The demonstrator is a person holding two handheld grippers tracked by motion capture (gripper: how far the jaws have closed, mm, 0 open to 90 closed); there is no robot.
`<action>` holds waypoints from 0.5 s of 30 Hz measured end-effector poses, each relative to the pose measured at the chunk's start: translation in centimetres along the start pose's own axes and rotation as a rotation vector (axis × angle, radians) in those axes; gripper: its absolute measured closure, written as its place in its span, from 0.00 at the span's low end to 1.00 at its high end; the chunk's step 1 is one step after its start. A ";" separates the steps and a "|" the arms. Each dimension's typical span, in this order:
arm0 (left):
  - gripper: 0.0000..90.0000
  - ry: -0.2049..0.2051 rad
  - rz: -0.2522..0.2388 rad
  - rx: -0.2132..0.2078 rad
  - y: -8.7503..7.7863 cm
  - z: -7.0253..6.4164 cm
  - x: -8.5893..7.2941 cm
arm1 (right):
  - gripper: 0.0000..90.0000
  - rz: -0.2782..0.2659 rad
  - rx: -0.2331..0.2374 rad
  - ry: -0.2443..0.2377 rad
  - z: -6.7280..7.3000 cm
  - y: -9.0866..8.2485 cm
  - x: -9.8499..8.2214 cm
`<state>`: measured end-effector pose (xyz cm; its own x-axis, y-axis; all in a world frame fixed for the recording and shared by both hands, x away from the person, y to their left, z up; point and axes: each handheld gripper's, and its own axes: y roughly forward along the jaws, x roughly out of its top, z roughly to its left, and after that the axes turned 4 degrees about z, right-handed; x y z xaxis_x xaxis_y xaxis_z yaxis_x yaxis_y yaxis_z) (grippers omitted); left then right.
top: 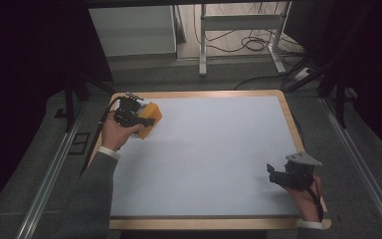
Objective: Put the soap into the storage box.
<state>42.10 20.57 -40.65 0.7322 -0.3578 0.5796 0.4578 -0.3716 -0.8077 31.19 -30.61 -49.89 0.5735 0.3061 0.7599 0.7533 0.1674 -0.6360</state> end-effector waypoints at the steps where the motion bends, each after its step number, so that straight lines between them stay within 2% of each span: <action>1: 0.68 -0.002 0.002 0.004 0.0 0.2 0.1 | 0.09 0.000 -0.001 0.000 0.0 0.0 0.0; 9: 0.68 -0.043 -0.002 0.019 0.5 1.5 0.4 | 0.09 0.003 0.000 -0.003 0.0 0.1 0.0; 15: 0.68 -0.080 -0.025 0.022 0.9 2.4 0.7 | 0.09 -0.002 -0.003 0.000 0.0 0.0 0.0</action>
<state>44.28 22.03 -41.22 0.7581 -0.2785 0.5896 0.4868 -0.3599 -0.7959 31.21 -30.65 -49.87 0.5723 0.3054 0.7611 0.7552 0.1655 -0.6343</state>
